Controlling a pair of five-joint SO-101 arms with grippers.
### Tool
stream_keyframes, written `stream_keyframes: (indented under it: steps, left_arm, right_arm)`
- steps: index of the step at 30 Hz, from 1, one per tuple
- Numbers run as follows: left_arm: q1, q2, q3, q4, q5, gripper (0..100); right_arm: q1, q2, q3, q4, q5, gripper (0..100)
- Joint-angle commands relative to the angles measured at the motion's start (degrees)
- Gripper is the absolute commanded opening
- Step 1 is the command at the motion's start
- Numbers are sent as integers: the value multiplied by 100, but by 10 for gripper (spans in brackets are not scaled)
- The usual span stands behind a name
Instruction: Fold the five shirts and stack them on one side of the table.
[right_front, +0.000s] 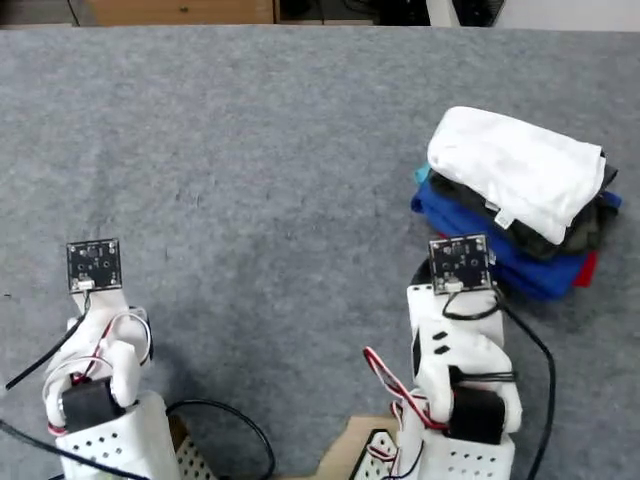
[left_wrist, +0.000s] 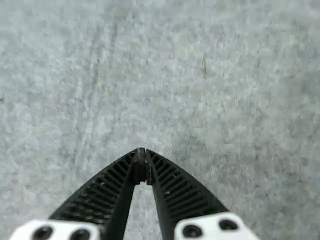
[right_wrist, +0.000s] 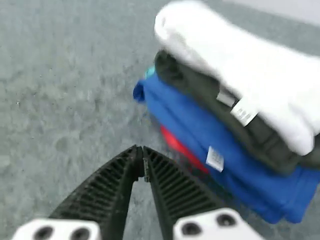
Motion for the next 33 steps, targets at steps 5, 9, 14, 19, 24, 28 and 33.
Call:
stream_keyframes:
  steps: [5, 9, 14, 19, 24, 28, 33]
  left_arm:
    - [79, -418, 782, -123, 9, 19]
    - [79, -418, 905, -123, 9, 19]
    - [79, -418, 1002, -123, -9, 20]
    - [18, -418, 1002, -79, -9, 19]
    - [18, -409, 1002, -88, -9, 19]
    - [18, -400, 1011, -70, 9, 19]
    - [-220, -391, 1011, -62, 9, 19]
  right_arm:
    - [-31, -646, 602, -132, 70, 5]
    - [-31, -655, 1086, -132, 44, 5]
    - [-48, -655, 1323, 176, 44, 5]
    - [-48, -655, 1323, 1081, 70, 5]
    - [-57, -664, 1323, 1327, 62, 5]
    - [-57, -664, 1323, 1327, 62, 5]
    - [-57, -664, 1323, 1327, 62, 5]
